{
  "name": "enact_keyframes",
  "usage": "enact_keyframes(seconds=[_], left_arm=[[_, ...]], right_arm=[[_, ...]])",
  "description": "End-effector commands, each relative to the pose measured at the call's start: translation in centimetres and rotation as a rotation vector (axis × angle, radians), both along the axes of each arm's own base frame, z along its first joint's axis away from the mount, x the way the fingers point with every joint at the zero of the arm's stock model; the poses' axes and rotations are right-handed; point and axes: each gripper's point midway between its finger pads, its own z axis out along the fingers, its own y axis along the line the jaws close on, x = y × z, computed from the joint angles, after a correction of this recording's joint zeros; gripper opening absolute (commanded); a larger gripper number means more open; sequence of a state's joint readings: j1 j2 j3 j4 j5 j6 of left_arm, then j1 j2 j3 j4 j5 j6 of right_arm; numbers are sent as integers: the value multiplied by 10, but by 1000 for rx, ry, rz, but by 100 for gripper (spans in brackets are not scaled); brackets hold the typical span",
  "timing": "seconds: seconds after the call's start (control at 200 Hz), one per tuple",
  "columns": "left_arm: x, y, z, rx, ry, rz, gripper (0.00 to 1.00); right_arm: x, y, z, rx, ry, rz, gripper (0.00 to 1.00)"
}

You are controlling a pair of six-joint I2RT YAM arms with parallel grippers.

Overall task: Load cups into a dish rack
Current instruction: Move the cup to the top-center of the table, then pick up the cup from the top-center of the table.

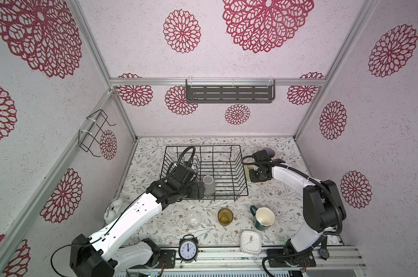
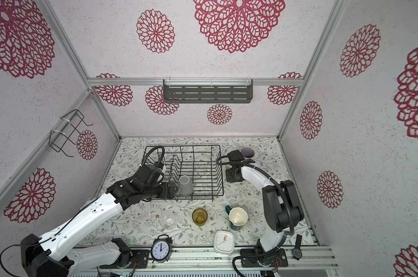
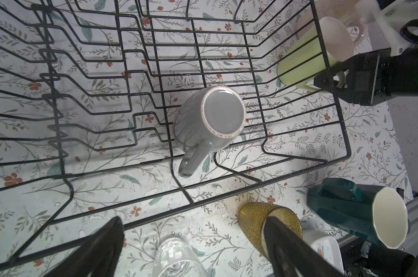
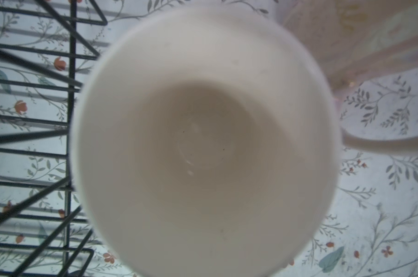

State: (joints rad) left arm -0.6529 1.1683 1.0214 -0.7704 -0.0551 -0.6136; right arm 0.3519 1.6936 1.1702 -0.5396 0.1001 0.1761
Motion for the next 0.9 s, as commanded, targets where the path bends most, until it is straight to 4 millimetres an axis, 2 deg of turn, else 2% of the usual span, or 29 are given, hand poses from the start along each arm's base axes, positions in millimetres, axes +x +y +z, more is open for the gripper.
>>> enact_keyframes(seconds=[0.0,0.175,0.595,0.741,0.896], left_arm=[[8,-4,15,-30,-33,4,95],[5,0,15,-24,-29,15,95],[3,9,12,1,-46,27,95],[3,10,13,1,-48,31,95],[1,11,15,-8,-51,42,95]], right_arm=[[5,-2,17,15,-44,-4,32],[9,5,11,63,-11,5,34],[3,0,-8,29,49,-1,35],[4,-3,-12,11,42,-11,28],[5,-3,-7,23,17,-10,22]])
